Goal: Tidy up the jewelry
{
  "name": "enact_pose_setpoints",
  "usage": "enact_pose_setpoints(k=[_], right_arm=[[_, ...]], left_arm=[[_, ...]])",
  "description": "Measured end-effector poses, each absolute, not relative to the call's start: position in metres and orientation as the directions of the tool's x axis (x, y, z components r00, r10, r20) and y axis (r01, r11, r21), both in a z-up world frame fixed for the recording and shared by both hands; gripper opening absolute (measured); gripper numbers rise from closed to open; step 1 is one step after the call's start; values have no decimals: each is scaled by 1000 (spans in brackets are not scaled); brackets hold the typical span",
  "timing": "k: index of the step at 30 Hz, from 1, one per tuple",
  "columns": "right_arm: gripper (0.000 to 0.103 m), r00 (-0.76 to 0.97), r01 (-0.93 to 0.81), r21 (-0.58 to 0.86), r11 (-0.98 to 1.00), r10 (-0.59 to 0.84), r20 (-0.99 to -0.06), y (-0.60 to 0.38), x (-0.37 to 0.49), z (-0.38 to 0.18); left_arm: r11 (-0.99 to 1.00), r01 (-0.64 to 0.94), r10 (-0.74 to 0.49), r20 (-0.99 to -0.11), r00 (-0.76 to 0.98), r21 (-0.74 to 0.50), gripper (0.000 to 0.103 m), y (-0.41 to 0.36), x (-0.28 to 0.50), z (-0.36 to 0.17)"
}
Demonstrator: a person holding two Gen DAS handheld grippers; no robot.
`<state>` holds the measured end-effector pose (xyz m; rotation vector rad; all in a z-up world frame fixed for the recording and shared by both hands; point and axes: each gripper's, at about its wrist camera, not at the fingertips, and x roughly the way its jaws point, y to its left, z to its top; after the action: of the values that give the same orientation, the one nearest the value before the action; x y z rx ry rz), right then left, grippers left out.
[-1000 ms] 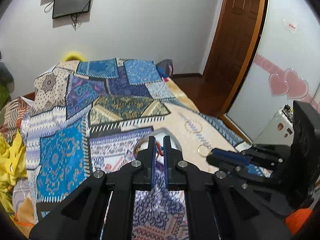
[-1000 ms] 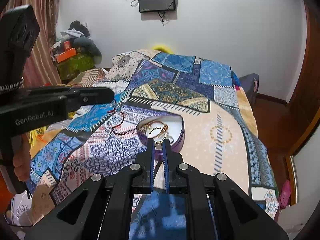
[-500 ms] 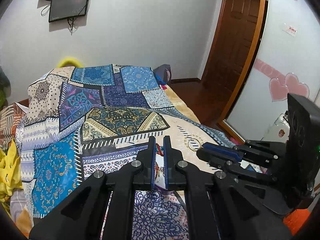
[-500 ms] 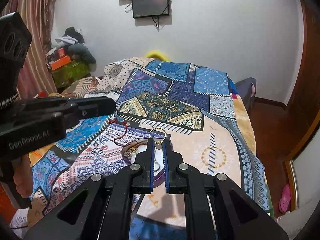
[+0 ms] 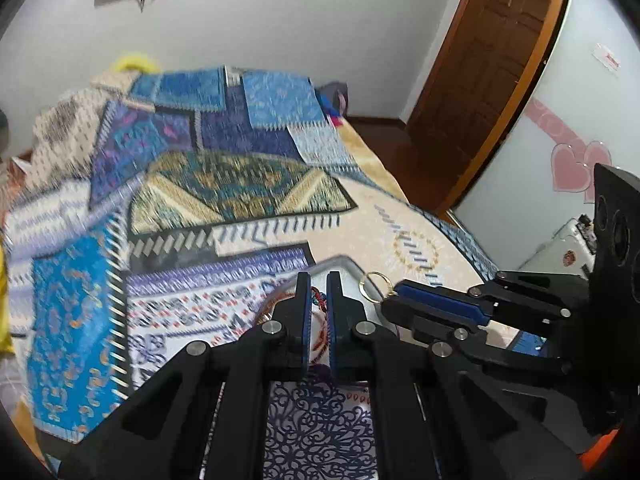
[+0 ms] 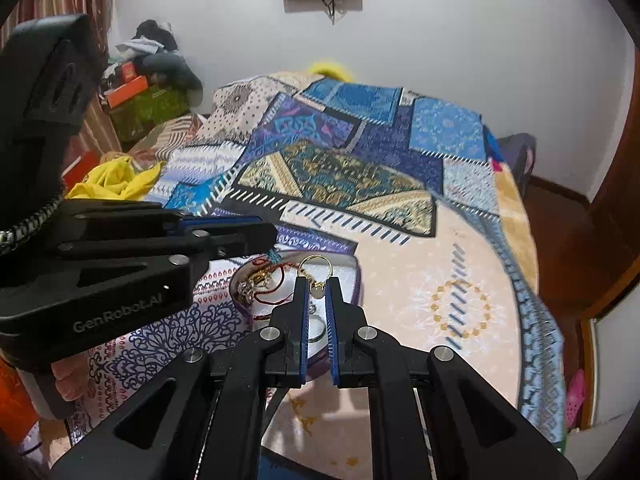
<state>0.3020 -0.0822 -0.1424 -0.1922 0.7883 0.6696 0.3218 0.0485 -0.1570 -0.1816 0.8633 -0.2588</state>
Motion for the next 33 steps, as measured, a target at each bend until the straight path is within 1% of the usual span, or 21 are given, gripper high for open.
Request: enact_pose_setpoints(k=[3,8,10,12,13,15,16,18,23,28,31,33], right_arm=[[7,495,-619,94,780,481,-724,-81,307,-149],[7,468,-616,103,781,468,-750,-80,310,-157],[8,448,-615,122,779,472,-759,-81,312,-158],[10,439,-610,142,780,481,-759,-84,312,-156],[11,442,-605,149,782,485,-754,-86,311,-153],[11,457,-597,154,787,492,-741,-90,307,-145],[11,469,-593,154,791,494,-732,-93,305,-140],[11,501,-585,149,797,500,-706,-100,297,-128],[11,583,-568,139,811,516,-628,-115,273,-88],[11,685,-564,108,819,536,-493,-133,228,-36],[11,742,-560,77,825,540,-397,-141,193,-8],[11,770,-558,55,828,542,-337,-145,170,8]], left_arm=[[946,144,-317,-736,599,-291,5,50,326,-165],[949,146,-308,-739,599,-278,6,48,324,-166],[953,145,-298,-739,604,-265,10,49,321,-163],[960,141,-276,-747,605,-240,18,48,316,-157],[963,142,-267,-746,609,-229,20,49,313,-154],[970,144,-242,-744,623,-195,26,48,302,-143],[974,144,-228,-741,632,-177,28,48,297,-139],[982,139,-185,-727,661,-124,33,46,281,-126],[989,122,-149,-676,722,-88,36,46,247,-91],[990,98,-140,-578,804,-103,39,48,207,-44],[985,111,-162,-508,846,-128,45,48,180,-16],[984,124,-170,-460,871,-128,51,46,161,1]])
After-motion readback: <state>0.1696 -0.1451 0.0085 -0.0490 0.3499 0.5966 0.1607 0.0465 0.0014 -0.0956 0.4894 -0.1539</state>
